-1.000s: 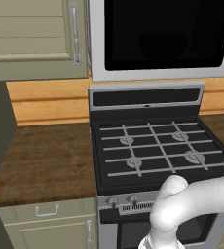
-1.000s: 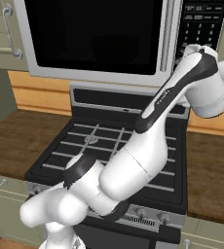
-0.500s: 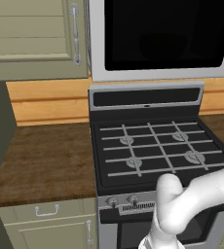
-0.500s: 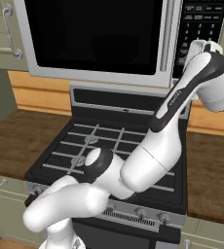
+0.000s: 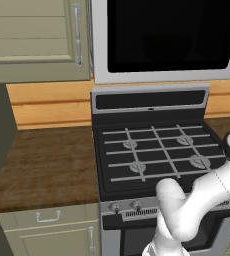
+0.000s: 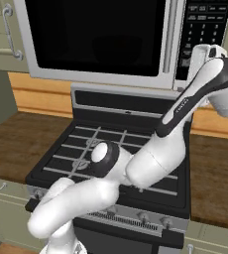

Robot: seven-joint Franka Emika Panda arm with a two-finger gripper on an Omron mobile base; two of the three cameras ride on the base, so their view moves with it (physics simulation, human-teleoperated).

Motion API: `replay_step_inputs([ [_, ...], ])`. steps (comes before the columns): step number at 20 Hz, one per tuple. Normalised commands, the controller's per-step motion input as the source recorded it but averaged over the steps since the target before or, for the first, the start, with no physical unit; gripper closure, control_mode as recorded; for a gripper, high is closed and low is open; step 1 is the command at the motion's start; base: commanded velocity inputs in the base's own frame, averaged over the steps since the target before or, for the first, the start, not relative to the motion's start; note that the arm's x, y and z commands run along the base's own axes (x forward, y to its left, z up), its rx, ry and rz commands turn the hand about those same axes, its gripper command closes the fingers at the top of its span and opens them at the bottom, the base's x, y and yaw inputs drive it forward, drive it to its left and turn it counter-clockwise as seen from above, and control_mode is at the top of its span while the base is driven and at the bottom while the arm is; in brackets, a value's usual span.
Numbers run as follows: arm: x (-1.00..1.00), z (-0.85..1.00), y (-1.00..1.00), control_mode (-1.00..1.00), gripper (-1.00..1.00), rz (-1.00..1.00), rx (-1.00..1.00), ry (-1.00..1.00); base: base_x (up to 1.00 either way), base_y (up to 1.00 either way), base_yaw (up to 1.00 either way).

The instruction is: Pick the squash from the sink and place it in the bowl. Then pick the bowl and place it in the microwave. Then close the microwave door and press the start button.

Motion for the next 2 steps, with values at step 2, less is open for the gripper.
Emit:
replay_step_inputs([
  [2,-0.59,-0.23,0.49,-1.0,-1.0,0.0,0.0,0.0,0.0,0.0,0.0],
])
